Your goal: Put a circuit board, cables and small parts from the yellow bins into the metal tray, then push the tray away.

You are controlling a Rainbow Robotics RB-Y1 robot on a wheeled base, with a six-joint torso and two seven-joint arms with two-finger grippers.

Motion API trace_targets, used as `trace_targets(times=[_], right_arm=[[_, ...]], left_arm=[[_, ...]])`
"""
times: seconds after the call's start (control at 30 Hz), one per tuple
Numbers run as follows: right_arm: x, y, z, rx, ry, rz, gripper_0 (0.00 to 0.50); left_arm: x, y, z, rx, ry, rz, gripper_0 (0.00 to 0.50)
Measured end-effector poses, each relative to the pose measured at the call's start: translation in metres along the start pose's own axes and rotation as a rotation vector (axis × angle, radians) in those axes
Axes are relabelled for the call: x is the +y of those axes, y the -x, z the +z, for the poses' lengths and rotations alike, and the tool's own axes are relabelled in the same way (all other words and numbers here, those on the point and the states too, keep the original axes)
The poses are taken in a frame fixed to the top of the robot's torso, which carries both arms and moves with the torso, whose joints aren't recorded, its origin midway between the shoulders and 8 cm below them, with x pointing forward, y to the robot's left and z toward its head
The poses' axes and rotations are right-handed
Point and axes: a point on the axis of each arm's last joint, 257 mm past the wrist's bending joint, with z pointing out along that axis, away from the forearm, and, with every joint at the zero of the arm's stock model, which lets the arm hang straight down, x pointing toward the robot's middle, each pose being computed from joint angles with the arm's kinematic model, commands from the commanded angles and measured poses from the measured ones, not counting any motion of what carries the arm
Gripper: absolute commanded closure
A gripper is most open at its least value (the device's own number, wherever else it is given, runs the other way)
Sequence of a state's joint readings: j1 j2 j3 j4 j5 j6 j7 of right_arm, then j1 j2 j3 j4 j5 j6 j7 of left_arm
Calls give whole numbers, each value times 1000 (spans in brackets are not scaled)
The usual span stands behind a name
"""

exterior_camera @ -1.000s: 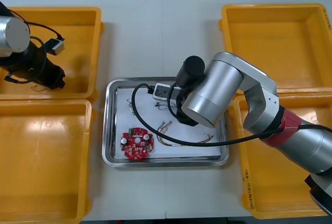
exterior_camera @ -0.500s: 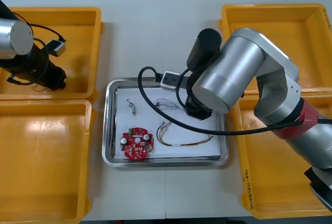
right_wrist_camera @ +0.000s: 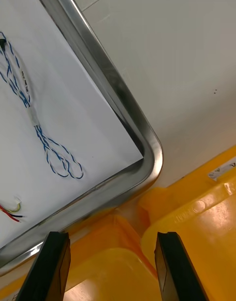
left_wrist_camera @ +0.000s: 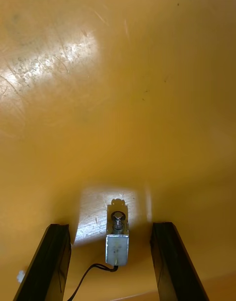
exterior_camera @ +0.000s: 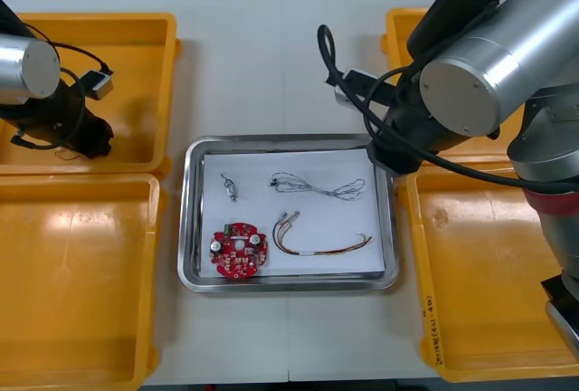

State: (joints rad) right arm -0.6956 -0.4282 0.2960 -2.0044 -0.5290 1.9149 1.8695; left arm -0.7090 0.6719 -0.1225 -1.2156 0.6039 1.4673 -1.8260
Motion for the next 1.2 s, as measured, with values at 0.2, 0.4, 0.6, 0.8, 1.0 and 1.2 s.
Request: trace_targets(times=[0.2,0.4,0.6,0.8,1.0,1.2], right_arm=[[0,-8,-9,-43,2,242,0],[-1,-16,-15,-73,-1,350,0],[-3,-29,-19,-89,12,593,0],[-10,-54,-16,-80,16,678,0],[-12,-83,-8,-40,8,742,0],[-8,-106,-1,7,-2,779,0]], left_arm=[[0,1,0,-1,7,4,92],[-1,1,1,-3,6,4,388],[-3,2,2,-7,4,5,500],[-3,2,2,-8,4,5,500],[-4,-4,-3,18,-21,-21,500],[-7,-5,-28,52,-73,-70,500]])
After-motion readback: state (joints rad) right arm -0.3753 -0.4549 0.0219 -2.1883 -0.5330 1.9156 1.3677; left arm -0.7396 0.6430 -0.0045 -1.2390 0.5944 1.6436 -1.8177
